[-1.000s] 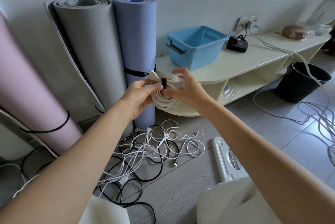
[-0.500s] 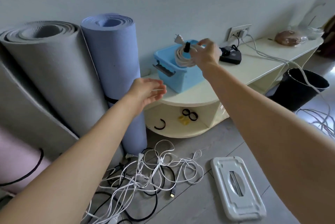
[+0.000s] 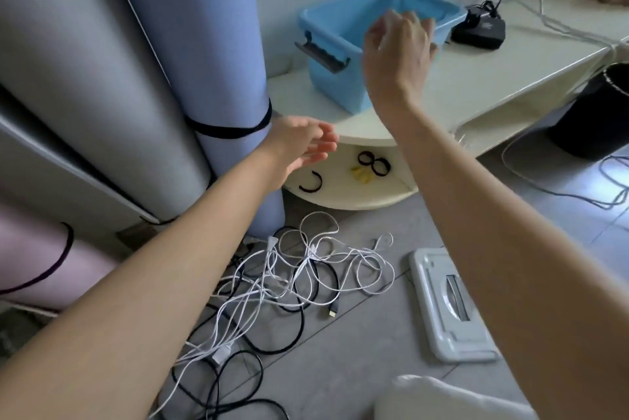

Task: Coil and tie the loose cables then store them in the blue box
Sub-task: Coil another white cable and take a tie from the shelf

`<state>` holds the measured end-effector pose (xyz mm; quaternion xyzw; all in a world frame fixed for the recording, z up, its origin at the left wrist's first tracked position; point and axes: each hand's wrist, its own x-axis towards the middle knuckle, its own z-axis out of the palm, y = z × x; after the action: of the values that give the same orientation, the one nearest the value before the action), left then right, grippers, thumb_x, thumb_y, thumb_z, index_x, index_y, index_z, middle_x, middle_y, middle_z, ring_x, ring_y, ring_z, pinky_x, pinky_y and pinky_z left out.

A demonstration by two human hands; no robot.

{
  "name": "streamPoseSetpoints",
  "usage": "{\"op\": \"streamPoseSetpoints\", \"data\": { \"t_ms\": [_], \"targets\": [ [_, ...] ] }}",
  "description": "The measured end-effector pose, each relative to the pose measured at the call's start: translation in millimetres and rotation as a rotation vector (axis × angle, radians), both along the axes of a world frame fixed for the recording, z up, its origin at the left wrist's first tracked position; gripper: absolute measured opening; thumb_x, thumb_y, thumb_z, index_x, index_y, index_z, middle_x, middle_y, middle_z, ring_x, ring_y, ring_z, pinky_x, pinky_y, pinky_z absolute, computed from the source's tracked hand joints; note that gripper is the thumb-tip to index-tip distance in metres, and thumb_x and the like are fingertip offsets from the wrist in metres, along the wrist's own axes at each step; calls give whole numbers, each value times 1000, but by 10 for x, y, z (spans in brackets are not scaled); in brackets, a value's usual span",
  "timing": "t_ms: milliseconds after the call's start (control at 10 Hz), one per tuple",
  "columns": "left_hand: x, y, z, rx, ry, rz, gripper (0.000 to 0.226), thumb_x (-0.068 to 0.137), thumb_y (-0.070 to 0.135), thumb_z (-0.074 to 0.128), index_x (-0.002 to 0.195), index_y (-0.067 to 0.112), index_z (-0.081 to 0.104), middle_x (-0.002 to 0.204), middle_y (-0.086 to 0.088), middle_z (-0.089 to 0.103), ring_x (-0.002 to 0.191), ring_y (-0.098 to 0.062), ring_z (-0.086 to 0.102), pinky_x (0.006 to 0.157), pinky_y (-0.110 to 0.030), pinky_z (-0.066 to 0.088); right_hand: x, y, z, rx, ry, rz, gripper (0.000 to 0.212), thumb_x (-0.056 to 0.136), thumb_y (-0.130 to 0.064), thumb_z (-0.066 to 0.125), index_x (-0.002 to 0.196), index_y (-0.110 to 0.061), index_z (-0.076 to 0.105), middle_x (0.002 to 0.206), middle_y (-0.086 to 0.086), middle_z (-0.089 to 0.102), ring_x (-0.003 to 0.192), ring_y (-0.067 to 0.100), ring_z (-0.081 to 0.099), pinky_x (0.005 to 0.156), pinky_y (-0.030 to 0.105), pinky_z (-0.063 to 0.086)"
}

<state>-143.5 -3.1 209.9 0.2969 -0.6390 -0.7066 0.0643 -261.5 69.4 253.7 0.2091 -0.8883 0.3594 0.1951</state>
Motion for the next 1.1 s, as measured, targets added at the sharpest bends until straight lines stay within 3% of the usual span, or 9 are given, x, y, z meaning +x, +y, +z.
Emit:
{"op": "streamPoseSetpoints", "data": {
  "t_ms": [200, 400, 500, 600, 700, 800, 900, 1000, 1100],
  "targets": [
    [410, 112, -847, -67, -180, -4, 33, 94, -3, 39, 73, 14, 57, 63, 2, 64, 44, 1, 60, 49, -12, 48, 719, 261, -1416, 216, -319, 189, 26, 88, -10, 41, 95, -6, 67, 103, 14, 66, 104, 33, 53, 86, 36, 38],
    [865, -13, -1727, -89, -412, 25, 33, 93, -6, 34, 74, 11, 54, 71, -3, 58, 37, 4, 53, 47, -9, 44, 1148, 332, -2673, 720, -938, 436, 33, 94, -6, 41, 123, -4, 58, 127, 15, 57, 117, 32, 53, 91, 33, 44],
    [940, -92, -2007, -60, -471, 54, 32, 93, -6, 34, 73, 10, 54, 69, -4, 57, 39, 1, 55, 46, -11, 43, 1234, 307, -3009, 1000, -1010, 480, 35, 94, -9, 42, 127, -2, 53, 130, 14, 54, 119, 30, 51, 93, 33, 43],
    [995, -131, -2177, -59, -503, 27, 32, 92, -5, 35, 73, 11, 56, 73, -4, 60, 59, -8, 57, 51, -12, 46, 1277, 355, -3357, 1016, -1093, 546, 33, 93, -10, 44, 124, -3, 55, 126, 17, 56, 117, 33, 52, 91, 34, 42],
    [1004, -152, -2182, -66, -494, 12, 31, 92, -4, 36, 75, 11, 57, 75, -4, 61, 64, -10, 56, 50, -11, 47, 1303, 380, -3307, 1021, -1152, 639, 33, 92, -12, 50, 123, -4, 56, 124, 15, 57, 110, 29, 56, 86, 33, 42],
    [994, -135, -2087, -79, -496, 9, 28, 93, -4, 36, 81, 8, 58, 75, -4, 61, 63, -9, 56, 49, -11, 46, 1328, 383, -3129, 864, -1328, 690, 23, 87, -20, 63, 103, -4, 56, 91, 12, 62, 74, 14, 66, 67, 30, 44],
    [1036, -64, -1871, -162, -473, -33, 22, 94, -2, 40, 103, 3, 59, 88, -8, 62, 69, -11, 55, 51, -11, 45, 1254, 387, -2697, 764, -1174, 694, 15, 81, -11, 68, 91, -11, 57, 62, 4, 52, 37, 6, 50, 42, 16, 39],
    [1088, -31, -1602, -302, -343, -158, 38, 91, -7, 47, 128, 0, 51, 122, -13, 57, 109, -18, 55, 70, -9, 42, 1168, 247, -1994, 774, -938, 784, 4, 81, -8, 64, 80, -12, 65, 66, 6, 52, 49, 17, 46, 42, 17, 36],
    [1175, 79, -1176, -451, -245, -335, 40, 86, 3, 58, 126, 2, 52, 120, -4, 56, 114, -14, 50, 79, -5, 38, 1240, 180, -1076, 729, -760, 860, 10, 80, -5, 63, 74, -12, 67, 55, 0, 48, 43, 11, 36, 36, 15, 29]
  ]
}}
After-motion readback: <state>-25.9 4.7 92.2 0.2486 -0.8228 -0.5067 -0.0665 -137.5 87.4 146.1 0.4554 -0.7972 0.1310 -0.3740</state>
